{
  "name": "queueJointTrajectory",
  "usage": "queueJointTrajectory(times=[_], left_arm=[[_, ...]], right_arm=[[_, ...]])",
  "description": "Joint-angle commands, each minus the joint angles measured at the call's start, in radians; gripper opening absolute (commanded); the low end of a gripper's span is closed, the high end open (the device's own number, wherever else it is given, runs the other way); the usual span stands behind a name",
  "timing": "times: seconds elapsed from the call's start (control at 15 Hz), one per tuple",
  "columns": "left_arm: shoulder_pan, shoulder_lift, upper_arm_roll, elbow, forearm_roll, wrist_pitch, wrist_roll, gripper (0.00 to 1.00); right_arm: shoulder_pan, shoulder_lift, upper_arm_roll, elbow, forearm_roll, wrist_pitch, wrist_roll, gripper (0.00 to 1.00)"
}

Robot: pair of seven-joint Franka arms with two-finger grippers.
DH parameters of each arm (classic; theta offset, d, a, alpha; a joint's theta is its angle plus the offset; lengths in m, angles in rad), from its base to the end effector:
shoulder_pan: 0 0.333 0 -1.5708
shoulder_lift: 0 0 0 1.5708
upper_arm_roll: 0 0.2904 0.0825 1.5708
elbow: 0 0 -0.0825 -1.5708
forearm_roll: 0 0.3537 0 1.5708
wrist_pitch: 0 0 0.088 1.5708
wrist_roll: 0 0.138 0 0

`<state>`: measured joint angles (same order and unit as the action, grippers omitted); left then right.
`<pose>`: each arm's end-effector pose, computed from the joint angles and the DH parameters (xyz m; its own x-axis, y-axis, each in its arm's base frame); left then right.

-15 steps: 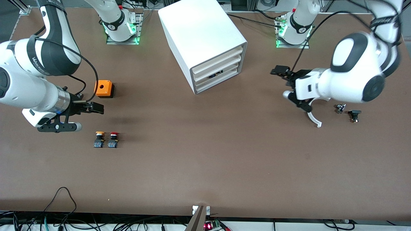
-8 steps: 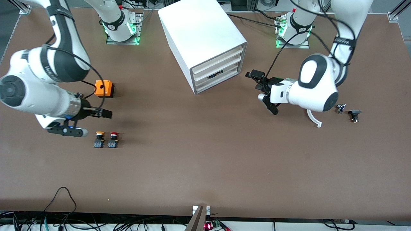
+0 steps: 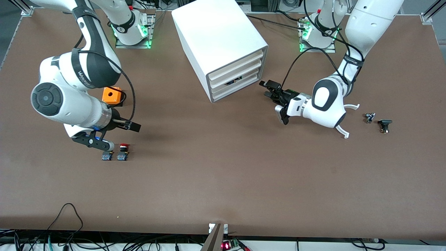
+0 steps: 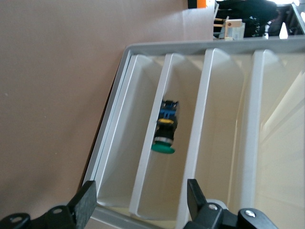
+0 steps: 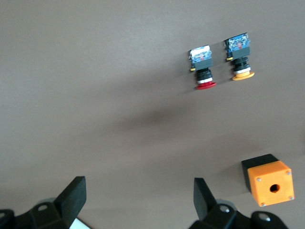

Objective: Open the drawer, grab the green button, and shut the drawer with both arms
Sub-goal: 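Grasp the white drawer's handle with the left gripper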

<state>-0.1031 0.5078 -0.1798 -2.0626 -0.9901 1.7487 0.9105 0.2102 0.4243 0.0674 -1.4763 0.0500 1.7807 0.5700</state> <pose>0.4339 -0.2342 0.1773 0.8108 -0.5795 -0.0820 -0.1539 -0.3463 0.9254 0.6028 0.1726 0.3805 0.9428 -0.3021 -0.1409 -0.3050 -0.9523 0.0012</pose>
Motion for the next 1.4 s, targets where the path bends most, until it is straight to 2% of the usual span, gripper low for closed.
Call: queueJointTrajectory(times=[0.0,0.2,0.4,0.47,0.67,0.93,1.2,1.27,1.33], left_arm=[[0.002,0.035,-0.023,-0.027,-0.047,0.011,0.088,0.71],[0.000,0.038,-0.038,-0.080,-0.120,0.017,0.096,0.70],[-0.017,0.063,-0.043,-0.102,-0.136,0.028,0.154,0.69],[-0.020,0.069,-0.044,-0.109,-0.139,0.029,0.169,0.65],[-0.040,0.078,-0.049,-0.129,-0.183,0.047,0.201,0.62],[-0.041,0.109,-0.070,-0.134,-0.193,0.052,0.241,0.51],[-0.046,0.107,-0.073,-0.134,-0.196,0.051,0.251,0.31],[-0.046,0.107,-0.073,-0.134,-0.196,0.051,0.252,0.18],[-0.046,0.107,-0.073,-0.134,-0.196,0.051,0.255,0.00]], right_arm=[[0.024,0.031,-0.003,0.059,-0.001,-0.018,0.074,1.00],[0.054,0.047,-0.003,0.088,-0.001,-0.020,0.143,1.00],[0.084,0.067,-0.003,0.132,-0.001,-0.020,0.223,1.00],[0.095,0.077,-0.003,0.148,-0.001,-0.020,0.249,1.00],[0.116,0.108,-0.001,0.203,0.005,-0.023,0.315,1.00],[0.139,0.148,0.000,0.273,0.011,-0.024,0.405,1.00],[0.166,0.171,0.000,0.326,0.014,-0.032,0.494,1.00],[0.167,0.172,0.000,0.338,0.014,-0.032,0.516,1.00],[0.173,0.177,0.000,0.343,0.014,-0.032,0.527,1.00]])
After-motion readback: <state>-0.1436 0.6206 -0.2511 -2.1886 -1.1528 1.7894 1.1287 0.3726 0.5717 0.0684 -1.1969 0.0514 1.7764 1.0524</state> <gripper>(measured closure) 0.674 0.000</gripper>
